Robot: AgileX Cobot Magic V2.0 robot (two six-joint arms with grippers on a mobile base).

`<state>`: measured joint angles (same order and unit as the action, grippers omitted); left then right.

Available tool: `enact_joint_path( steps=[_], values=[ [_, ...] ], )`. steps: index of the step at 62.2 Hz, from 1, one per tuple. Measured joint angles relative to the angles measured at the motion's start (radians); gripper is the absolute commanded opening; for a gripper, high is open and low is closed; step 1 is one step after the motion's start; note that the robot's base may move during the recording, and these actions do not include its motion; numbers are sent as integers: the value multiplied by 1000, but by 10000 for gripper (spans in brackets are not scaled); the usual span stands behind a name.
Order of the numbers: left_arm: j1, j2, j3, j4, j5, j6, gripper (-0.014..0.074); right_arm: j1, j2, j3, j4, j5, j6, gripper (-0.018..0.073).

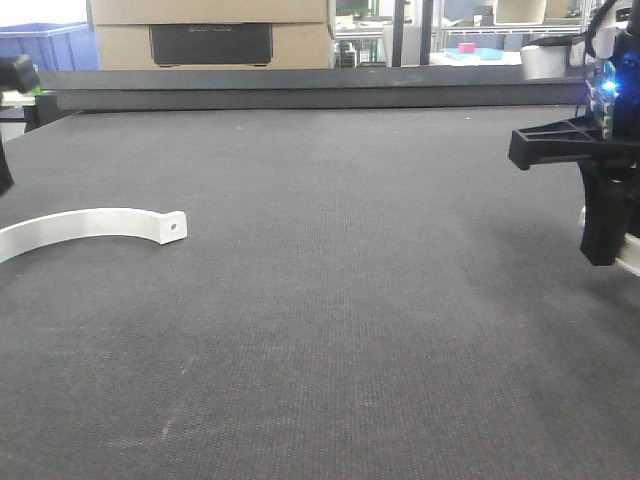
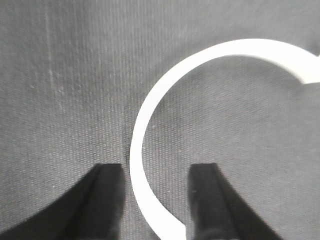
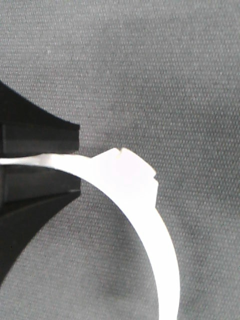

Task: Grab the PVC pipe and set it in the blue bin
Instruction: 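Close both grippers on the pipe's curved edge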

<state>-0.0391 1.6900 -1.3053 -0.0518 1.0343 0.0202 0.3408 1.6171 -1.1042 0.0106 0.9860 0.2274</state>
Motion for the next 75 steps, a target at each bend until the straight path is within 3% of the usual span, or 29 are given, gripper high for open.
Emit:
enact_joint_path(
  steps=[75],
  values=[
    [0,163,0,52,-8,-20,256,0,0,0,0,-47,0,-168]
  ],
)
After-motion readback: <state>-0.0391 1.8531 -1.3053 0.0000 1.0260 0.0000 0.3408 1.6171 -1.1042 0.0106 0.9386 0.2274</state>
